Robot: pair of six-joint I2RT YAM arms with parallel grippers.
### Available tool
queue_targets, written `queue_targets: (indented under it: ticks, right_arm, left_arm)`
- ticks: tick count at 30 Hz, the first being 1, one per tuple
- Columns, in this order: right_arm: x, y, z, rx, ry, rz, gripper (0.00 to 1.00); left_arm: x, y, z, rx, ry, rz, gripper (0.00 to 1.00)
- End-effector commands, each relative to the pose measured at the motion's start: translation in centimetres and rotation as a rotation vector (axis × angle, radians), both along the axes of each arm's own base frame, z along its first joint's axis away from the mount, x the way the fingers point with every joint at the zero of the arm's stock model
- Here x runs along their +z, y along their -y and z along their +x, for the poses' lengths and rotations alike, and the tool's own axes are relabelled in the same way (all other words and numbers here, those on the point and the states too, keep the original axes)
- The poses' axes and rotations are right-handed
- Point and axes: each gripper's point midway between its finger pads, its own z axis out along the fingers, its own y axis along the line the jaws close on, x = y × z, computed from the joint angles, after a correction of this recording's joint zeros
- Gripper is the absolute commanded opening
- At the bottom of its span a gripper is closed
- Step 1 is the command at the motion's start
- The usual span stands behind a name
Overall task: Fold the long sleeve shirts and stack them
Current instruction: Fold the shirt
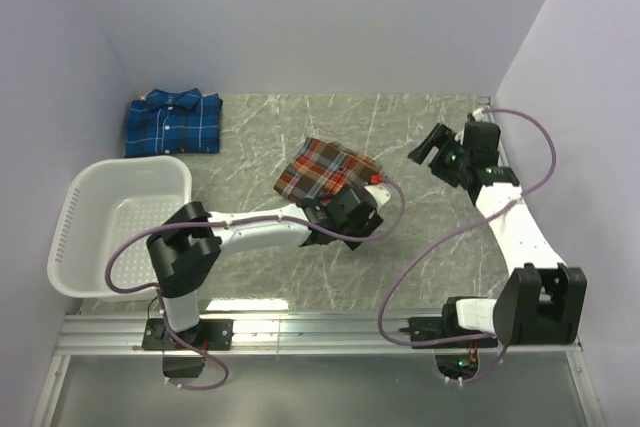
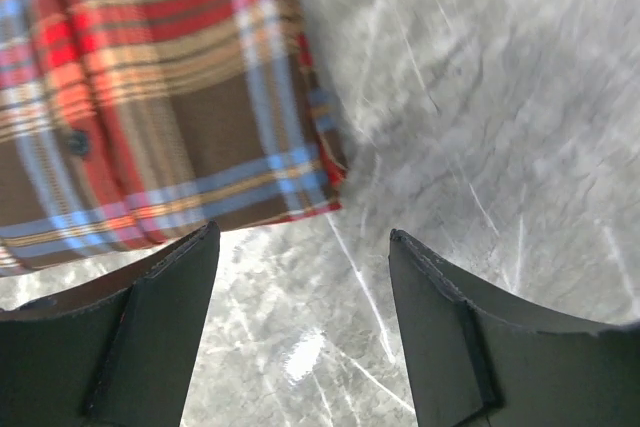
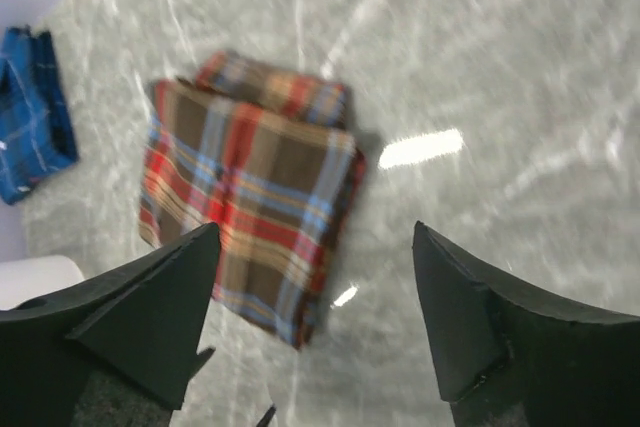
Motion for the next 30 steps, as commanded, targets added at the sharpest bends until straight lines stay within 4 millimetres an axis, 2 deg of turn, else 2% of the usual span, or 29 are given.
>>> queue_targets:
  ticks: [1,2,7,8,13,20,22,24,25,29,30]
  right_arm:
    - [-3.5,0.1,-3.3,0.002,-0.095,-0.025,0.90]
    - [-4.1,0.0,-3.7,0.007,-0.108,-0.022,0.90]
    - [-7.0,-0.9,-5.8,0.041,-0.143,0.017,0.90]
    - [-7.2,-0.9,-6.0,0.040,-0.141,0.021,0.90]
    - [-8.0,-1.4,-6.4,0.045,-0.140,0.057,0.90]
    - [-8.3,-3.1,-6.3,0.090,-0.107,0.149,0.90]
    - [-8.4,-3.8,-6.2,0.107,-0.089,0.193,0.90]
    - [-8.7,-4.4,-6.2,0.115,-0.076,0.241,0.90]
    - [-8.8,-4.5,-6.2,0.112,-0.075,0.258,0.90]
    - [-8.9,-5.3,-5.4,0.103,-0.038,0.334,0.90]
    - [-9.6,-5.4,-5.6,0.084,-0.063,0.365,0.91]
  left_arm:
    - [-0.7,0.3,0.4,0.000,0.058,0.049,0.74]
    - [-1.5,0.1,0.6,0.002,0.061,0.076,0.73]
    - [-2.4,0.7,1.5,-0.011,0.098,0.109,0.73]
    - [-3.1,0.8,1.4,-0.017,0.093,0.123,0.73]
    - [-4.1,1.9,1.2,-0.044,0.101,0.146,0.72]
    - [-6.9,0.2,2.3,-0.026,0.141,0.297,0.69]
    - [-7.1,-0.2,2.6,-0.014,0.158,0.322,0.66]
    - [-7.4,-0.6,2.8,-0.005,0.166,0.349,0.56]
    - [-7.5,-0.6,2.8,-0.003,0.167,0.355,0.56]
    - [-7.5,-0.8,2.7,0.001,0.166,0.354,0.40]
    - [-7.5,-0.9,2.7,0.001,0.169,0.348,0.35]
